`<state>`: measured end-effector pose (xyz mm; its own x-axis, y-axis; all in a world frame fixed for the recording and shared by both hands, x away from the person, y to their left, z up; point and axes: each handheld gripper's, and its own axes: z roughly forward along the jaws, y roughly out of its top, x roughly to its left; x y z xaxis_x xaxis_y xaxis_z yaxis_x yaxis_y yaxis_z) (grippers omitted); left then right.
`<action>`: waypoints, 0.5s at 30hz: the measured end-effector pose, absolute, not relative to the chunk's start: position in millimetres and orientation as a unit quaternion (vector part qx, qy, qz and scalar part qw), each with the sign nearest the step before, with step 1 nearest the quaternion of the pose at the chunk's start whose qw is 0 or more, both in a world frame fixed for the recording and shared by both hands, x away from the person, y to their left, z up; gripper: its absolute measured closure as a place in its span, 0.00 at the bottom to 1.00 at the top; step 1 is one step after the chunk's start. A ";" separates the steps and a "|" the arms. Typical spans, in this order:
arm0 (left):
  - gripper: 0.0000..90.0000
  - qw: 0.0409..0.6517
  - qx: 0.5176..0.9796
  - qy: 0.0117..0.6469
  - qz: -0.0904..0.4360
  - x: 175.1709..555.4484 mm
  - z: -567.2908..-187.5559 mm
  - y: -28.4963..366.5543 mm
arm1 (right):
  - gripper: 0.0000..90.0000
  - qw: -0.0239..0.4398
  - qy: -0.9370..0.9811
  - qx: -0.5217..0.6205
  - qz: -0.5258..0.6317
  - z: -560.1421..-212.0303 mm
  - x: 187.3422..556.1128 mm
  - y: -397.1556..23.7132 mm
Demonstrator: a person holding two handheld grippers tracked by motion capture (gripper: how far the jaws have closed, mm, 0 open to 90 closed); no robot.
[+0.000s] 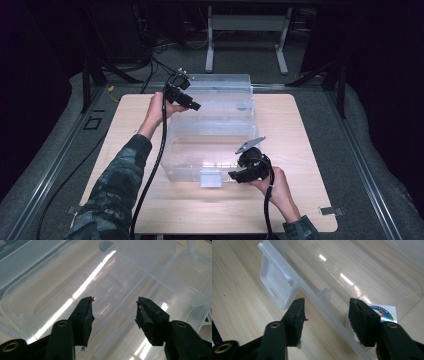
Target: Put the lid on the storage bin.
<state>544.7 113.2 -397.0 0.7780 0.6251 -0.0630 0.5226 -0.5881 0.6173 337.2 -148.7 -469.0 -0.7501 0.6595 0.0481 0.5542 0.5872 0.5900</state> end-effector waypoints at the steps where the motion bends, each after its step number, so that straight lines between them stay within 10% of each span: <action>1: 0.53 0.320 0.887 0.322 0.085 544.5 -397.5 114.0 | 0.57 0.091 0.887 0.343 0.297 -469.8 337.1 -147.6; 15: 0.70 0.322 0.882 0.330 0.097 541.2 -399.7 114.6 | 0.67 0.105 0.881 0.343 0.308 -482.1 337.7 -140.2</action>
